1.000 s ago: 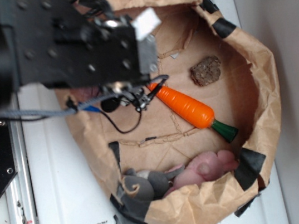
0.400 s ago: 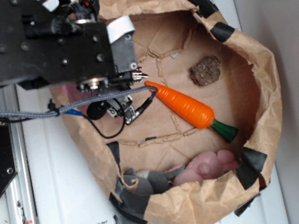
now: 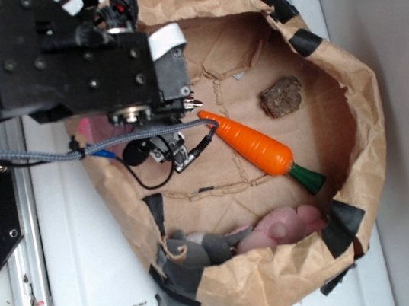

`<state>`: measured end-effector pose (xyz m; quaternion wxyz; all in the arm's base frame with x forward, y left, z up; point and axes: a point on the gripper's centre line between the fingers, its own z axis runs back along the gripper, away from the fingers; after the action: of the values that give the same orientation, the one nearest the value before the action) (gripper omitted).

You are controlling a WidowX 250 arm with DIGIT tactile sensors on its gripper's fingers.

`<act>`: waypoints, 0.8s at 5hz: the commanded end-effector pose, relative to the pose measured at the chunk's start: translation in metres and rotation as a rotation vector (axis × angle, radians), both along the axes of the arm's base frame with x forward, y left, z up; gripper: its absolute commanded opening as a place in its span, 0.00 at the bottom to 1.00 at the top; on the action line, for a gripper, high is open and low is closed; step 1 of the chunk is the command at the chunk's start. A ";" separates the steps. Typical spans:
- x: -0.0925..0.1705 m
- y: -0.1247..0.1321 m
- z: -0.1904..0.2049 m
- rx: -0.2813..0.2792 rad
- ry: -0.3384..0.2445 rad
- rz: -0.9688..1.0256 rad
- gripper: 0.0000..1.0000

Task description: Grab the silver keys.

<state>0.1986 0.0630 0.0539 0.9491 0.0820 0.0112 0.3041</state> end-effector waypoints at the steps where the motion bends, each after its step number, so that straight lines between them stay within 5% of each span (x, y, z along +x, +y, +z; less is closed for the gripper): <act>1: 0.006 0.011 -0.006 0.016 -0.042 0.061 1.00; 2: 0.008 0.008 -0.010 0.037 -0.047 0.048 1.00; 3: 0.007 0.007 -0.013 0.046 -0.037 0.062 0.00; 4: 0.007 0.009 -0.010 0.034 -0.043 0.068 0.00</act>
<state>0.2077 0.0542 0.0331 0.9381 0.0941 0.0043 0.3333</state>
